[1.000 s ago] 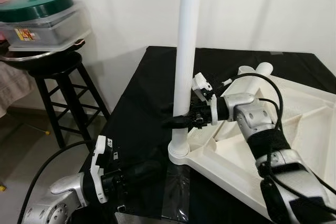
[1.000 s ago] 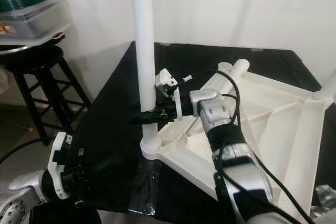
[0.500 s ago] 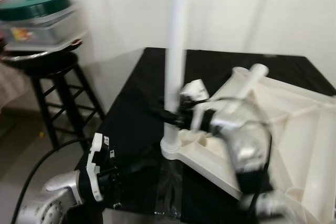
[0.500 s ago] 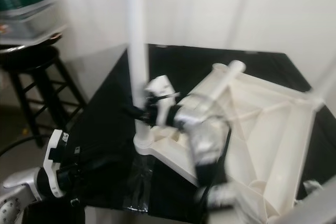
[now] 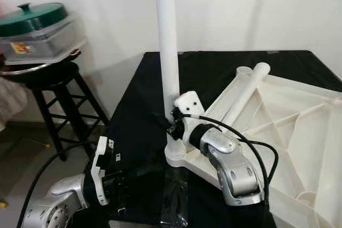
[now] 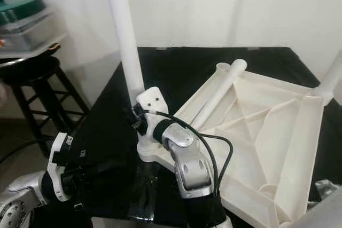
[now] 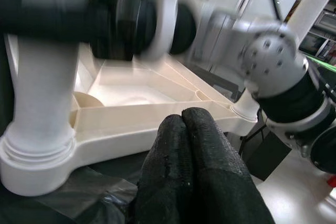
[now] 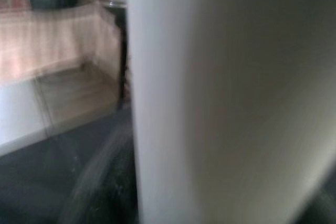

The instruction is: Building children table

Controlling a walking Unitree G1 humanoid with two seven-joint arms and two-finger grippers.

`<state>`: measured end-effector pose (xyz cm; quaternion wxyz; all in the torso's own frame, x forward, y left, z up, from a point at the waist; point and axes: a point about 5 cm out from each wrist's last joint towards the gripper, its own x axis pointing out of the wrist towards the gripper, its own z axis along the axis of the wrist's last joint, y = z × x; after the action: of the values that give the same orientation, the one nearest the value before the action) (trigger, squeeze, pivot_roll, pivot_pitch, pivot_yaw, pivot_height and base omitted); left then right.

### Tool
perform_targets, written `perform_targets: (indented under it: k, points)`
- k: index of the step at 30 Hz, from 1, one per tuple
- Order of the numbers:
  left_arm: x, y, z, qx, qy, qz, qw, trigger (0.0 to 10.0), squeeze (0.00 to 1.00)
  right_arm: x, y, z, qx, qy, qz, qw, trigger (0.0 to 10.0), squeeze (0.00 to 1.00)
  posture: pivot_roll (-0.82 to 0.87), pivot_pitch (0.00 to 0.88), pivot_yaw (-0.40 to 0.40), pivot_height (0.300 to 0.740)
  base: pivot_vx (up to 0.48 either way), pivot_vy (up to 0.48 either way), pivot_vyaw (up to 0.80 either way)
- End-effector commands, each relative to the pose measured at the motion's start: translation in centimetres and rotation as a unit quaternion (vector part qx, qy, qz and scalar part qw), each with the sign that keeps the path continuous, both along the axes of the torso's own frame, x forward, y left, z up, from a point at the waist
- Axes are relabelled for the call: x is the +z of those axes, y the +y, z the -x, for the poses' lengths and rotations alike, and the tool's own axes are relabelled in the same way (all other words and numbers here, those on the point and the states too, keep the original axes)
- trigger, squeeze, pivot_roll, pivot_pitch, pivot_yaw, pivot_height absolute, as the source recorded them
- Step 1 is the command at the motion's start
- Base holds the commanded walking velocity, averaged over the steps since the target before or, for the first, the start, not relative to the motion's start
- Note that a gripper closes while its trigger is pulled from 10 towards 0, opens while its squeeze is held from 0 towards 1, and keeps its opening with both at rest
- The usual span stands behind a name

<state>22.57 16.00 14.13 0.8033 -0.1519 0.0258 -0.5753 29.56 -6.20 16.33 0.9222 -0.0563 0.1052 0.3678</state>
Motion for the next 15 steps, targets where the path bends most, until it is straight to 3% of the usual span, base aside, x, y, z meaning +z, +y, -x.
perform_targets:
  k: [1,2,3,4,5,6,7,8,11,13,15]
  points:
    - [-0.2,0.2,0.0,0.006,0.006,-0.003,1.000,10.0,0.00,0.9,0.4,-0.1,0.062,0.015,-0.038,0.997,10.0,1.00,-0.04,0.024,0.018,0.740,0.000,0.000,0.00]
    - [-0.2,0.2,0.0,0.006,0.006,-0.003,1.000,10.0,0.00,0.9,0.4,-0.1,0.062,0.015,-0.038,0.997,10.0,1.00,-0.04,0.024,0.018,0.740,0.000,0.000,0.00]
    - [-0.2,0.2,0.0,0.004,0.007,-0.002,1.000,10.0,0.00,2.2,0.0,-0.3,0.147,-0.008,-0.048,0.988,10.0,1.00,-0.04,0.019,0.018,0.740,0.000,0.000,0.00]
    - [-0.2,0.2,0.0,0.004,0.007,-0.002,1.000,10.0,0.00,2.2,0.0,-0.3,0.147,-0.008,-0.048,0.988,10.0,1.00,-0.04,0.019,0.018,0.740,0.000,0.000,0.00]
    - [-0.3,-0.1,-0.1,0.001,0.007,-0.001,1.000,10.0,0.00,3.7,-1.3,-0.3,0.281,-0.061,-0.016,0.957,10.0,0.80,-0.04,0.017,0.016,0.740,0.000,0.000,0.00]
    - [-0.3,-0.1,-0.1,0.000,0.008,-0.001,1.000,10.0,0.00,3.9,-1.6,-0.3,0.308,-0.071,-0.004,0.949,10.0,0.80,-0.04,0.017,0.016,0.740,0.000,0.000,0.00]
    - [-0.3,-0.1,-0.1,0.000,0.008,-0.001,1.000,10.0,0.00,3.9,-1.6,-0.3,0.308,-0.071,-0.004,0.949,10.0,0.80,-0.04,0.017,0.016,0.740,0.000,0.000,0.00]
    - [-0.3,-0.2,-0.1,0.000,0.008,-0.001,1.000,10.0,0.00,4.1,-2.2,-0.8,0.338,-0.061,0.000,0.939,10.0,0.00,-0.04,0.013,0.015,0.740,0.000,0.000,0.00]
    - [-0.3,-0.3,-0.1,-0.001,0.007,0.000,1.000,10.0,0.00,4.6,-3.4,-2.1,0.379,-0.031,0.011,0.925,10.0,0.00,-0.03,0.012,0.010,0.740,0.000,0.000,0.00]
    - [-0.3,-0.3,-0.1,-0.001,0.007,0.000,1.000,10.0,0.00,4.6,-3.4,-2.1,0.379,-0.031,0.011,0.925,10.0,0.00,-0.03,0.012,0.010,0.740,0.000,0.000,0.00]
    - [-0.4,-0.4,0.0,0.000,0.007,0.000,1.000,10.0,0.00,4.7,-3.8,-3.6,0.385,-0.022,0.034,0.922,10.0,0.00,-0.02,0.010,0.007,0.740,0.000,0.000,0.00]
